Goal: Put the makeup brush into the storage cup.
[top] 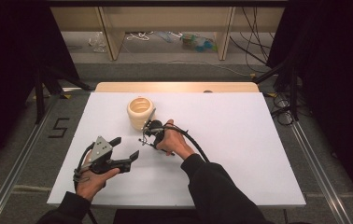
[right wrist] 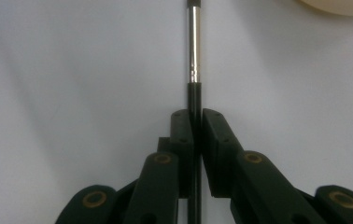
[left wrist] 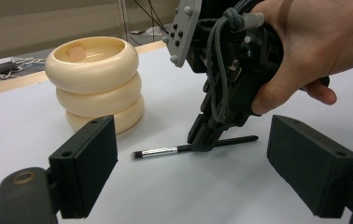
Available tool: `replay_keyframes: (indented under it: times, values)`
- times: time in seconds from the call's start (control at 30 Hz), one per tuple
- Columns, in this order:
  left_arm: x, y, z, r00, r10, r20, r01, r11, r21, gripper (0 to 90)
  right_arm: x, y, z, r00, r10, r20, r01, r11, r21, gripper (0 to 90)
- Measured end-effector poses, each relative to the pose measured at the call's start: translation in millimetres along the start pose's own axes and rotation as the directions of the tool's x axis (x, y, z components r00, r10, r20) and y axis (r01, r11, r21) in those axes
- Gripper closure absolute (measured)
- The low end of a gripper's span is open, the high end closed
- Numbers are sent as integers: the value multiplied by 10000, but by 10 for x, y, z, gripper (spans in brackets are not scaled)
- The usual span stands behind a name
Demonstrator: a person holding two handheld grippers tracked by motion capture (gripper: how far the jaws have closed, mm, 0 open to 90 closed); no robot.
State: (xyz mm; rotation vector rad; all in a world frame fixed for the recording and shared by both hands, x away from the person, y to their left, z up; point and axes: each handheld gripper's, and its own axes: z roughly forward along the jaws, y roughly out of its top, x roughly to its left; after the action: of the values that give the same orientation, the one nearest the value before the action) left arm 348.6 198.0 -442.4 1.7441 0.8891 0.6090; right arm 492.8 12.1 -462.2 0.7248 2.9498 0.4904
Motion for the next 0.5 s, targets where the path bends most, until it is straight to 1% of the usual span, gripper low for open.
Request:
replay_keyframes:
  times: [0.13, 0.17, 0.3, 0.37, 0.5]
  values:
    - [0, 1, -2, 10000, 17, -6, -17, 10000, 7, 161, 15, 3, 0, 9999, 71, 89, -71, 10000, 3, 838]
    - [0, 0, -2, 10000, 13, -5, -13, 10000, 3, 161, 17, 2, -1, 9999, -41, 116, 41, 10000, 16, 838]
    - [0, 0, -2, 10000, 11, -12, -11, 10000, 3, 161, 17, 1, -2, 9998, -167, 108, 166, 9999, 30, 839]
    - [1, 0, -1, 10000, 5, -7, -5, 10000, 3, 161, 20, 2, -4, 9999, -113, 96, 112, 9999, 51, 839]
    - [2, 1, -3, 10000, 18, -17, -18, 10000, 6, 161, 23, 0, -5, 9998, -147, 121, 147, 9999, -25, 839]
